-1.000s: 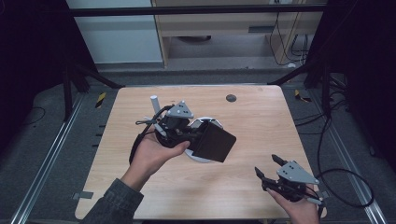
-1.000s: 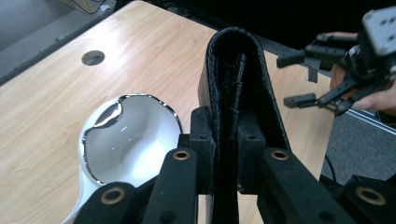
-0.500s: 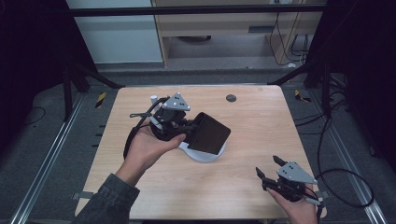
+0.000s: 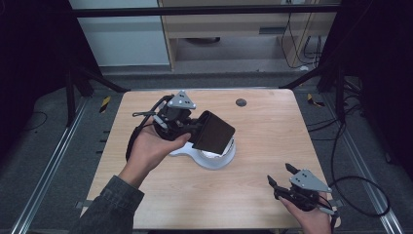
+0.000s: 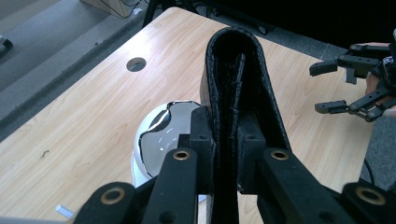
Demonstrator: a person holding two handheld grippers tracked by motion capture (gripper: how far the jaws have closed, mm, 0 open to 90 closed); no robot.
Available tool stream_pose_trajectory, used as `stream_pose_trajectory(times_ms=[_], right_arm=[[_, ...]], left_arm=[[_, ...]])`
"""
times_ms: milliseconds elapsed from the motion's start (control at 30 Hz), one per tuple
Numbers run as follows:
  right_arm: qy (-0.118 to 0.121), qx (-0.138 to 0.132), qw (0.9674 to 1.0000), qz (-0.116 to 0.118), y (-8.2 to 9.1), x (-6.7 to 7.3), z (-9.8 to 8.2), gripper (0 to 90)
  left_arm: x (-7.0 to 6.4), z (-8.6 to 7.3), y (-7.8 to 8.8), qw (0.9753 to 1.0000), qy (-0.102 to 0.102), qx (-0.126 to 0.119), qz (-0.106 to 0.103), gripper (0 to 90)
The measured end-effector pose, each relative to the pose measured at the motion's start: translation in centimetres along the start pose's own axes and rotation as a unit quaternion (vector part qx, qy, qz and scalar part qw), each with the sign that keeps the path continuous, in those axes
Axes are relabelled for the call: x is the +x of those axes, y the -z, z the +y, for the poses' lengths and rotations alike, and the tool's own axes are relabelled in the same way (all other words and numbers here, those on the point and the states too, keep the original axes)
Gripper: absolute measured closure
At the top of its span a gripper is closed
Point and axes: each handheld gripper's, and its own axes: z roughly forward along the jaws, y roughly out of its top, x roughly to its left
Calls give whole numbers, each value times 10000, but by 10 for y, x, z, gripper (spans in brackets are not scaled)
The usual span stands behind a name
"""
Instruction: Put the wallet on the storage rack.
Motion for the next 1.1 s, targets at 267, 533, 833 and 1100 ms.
stream_pose_trajectory(times_ms=[267, 533, 833, 1100], right_arm=[[-21, 50, 10000, 35, -1, 0, -2, 266], [6, 68, 10000, 56, -2, 1, -3, 263], [6, 74, 10000, 61, -1, -1, -4, 261], [8, 75, 9999, 88, -2, -1, -4, 260]], left_arm=[[8, -3, -8, 9998, -62, 169, 86, 807], [9, -9, -22, 9994, -121, 282, 130, 807], [9, -11, -33, 9989, -153, 405, 173, 806], [12, -16, -43, 9984, -139, 531, 160, 805]])
